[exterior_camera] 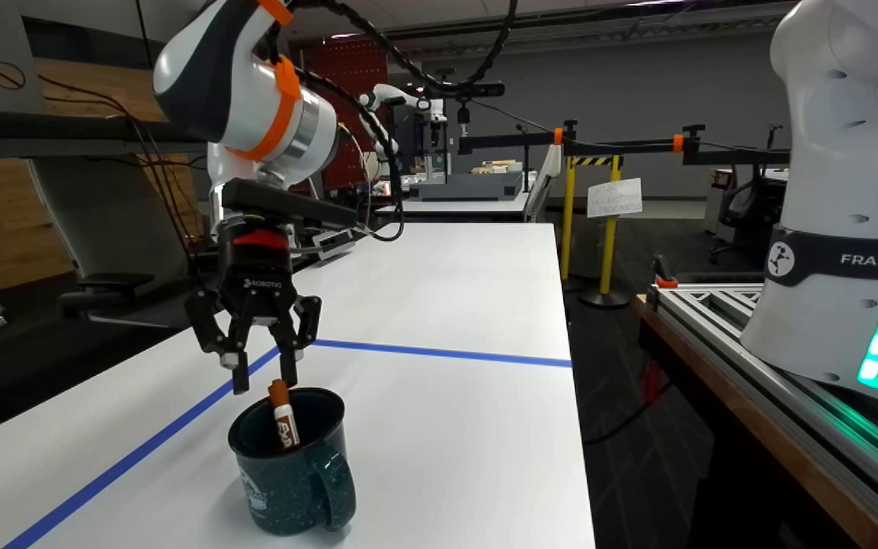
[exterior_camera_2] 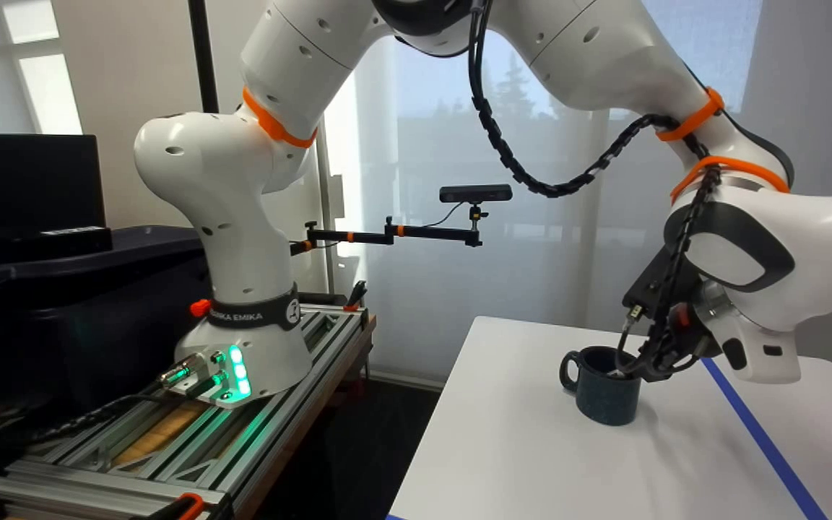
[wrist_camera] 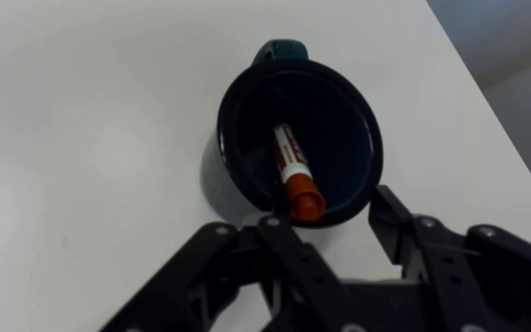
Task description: Take the marker out of the cup
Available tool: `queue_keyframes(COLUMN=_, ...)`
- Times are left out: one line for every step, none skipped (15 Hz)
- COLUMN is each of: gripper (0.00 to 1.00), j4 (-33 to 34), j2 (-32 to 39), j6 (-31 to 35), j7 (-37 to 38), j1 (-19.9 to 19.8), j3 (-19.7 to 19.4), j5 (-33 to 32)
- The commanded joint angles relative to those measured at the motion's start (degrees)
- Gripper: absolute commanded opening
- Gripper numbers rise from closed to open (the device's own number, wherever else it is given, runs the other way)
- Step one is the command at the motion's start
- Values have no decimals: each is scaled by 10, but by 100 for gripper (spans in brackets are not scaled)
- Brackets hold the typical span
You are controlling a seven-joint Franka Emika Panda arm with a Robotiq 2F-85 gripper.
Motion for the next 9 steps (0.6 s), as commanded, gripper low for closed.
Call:
queue_keyframes(gripper=50, j4=5, j2=3, j6=-2, j7=17, j1=7, j3=-1, j5=-7)
queue_keyframes(gripper=50, j4=5, j2=2, j6=-2, j7=18, j1=8, j3=-2, j5=-7)
queue_keyframes(gripper=48, j4=3, j2=1, j6=-2, j7=19, j1=8, j3=-2, j5=-8)
queue_keyframes(gripper=34, j4=3, j2=1, j6=-2, j7=20, j1=7, j3=-2, j5=-8)
queue_keyframes(gripper=35, j4=3, j2=1, j6=-2, j7=19, j1=7, j3=-2, j5=-8)
queue_keyframes(gripper=27, j4=2, j2=1, j6=-2, j7=19, j1=7, j3=-2, j5=-8)
queue_keyframes(gripper=17, j4=3, j2=2, j6=-2, j7=18, j1=7, j3=-3, j5=-8)
queue_keyframes(gripper=10, j4=2, j2=3, j6=-2, j7=18, j1=6, j3=-2, j5=-8)
queue_keyframes(gripper=13, j4=2, j2=2, j6=-2, j7=18, j1=7, j3=-2, j5=-8)
